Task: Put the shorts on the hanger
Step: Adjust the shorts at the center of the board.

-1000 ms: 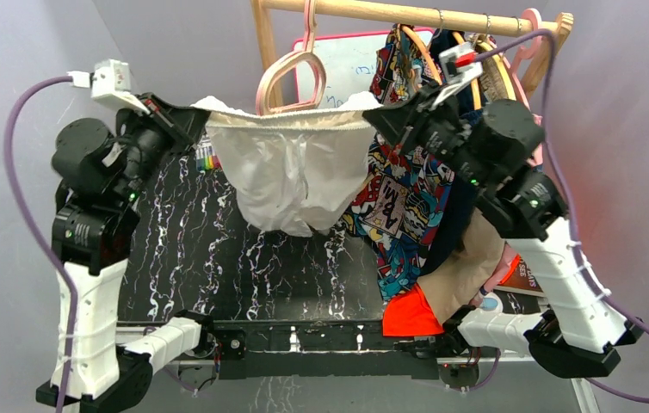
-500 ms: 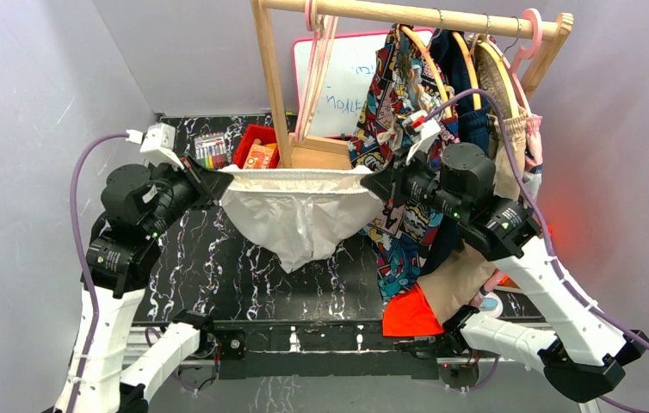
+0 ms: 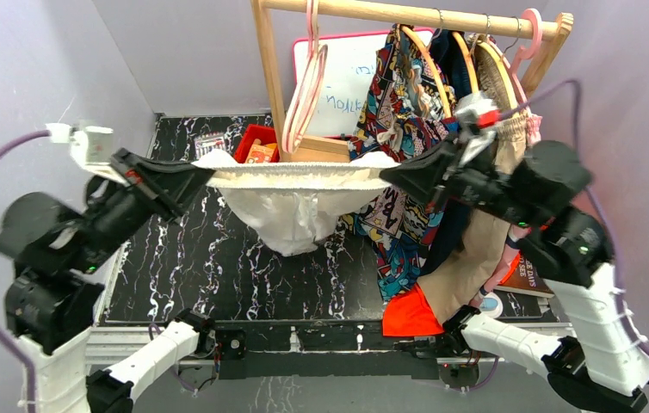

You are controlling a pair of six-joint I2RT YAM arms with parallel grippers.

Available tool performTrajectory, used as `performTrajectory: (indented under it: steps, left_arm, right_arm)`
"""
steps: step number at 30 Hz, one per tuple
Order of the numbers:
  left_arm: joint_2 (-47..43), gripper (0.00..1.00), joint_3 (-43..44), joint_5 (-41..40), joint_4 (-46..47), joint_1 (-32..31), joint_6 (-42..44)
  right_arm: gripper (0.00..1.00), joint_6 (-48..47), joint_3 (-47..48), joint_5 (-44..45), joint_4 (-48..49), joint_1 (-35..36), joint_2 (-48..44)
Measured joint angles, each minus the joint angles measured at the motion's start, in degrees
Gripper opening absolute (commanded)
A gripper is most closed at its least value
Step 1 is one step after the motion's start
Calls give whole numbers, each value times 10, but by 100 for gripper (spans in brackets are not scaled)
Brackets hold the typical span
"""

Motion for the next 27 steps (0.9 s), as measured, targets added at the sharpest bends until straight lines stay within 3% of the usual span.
performTrajectory:
  steps: [6,12,16,22,27]
  left_arm:
    - [17,0,134,50,33,-37,13]
    - [18,0,177,82,62,-61,16]
    - [17,0,148,71,65,-64,25]
    - [15,0,34,-18,35,-64,45]
    - [16,0,-48,-94,3,-64,60]
  right_arm:
    - [0,8,159,-115,40,1,-1]
    - [0,29,233,-176,82,0,-7]
    - [0,28,171,-160,101,0,-22]
    - [0,24,-28,-91,109,0,-31]
    - [0,19,-99,-57,87,-1,-13]
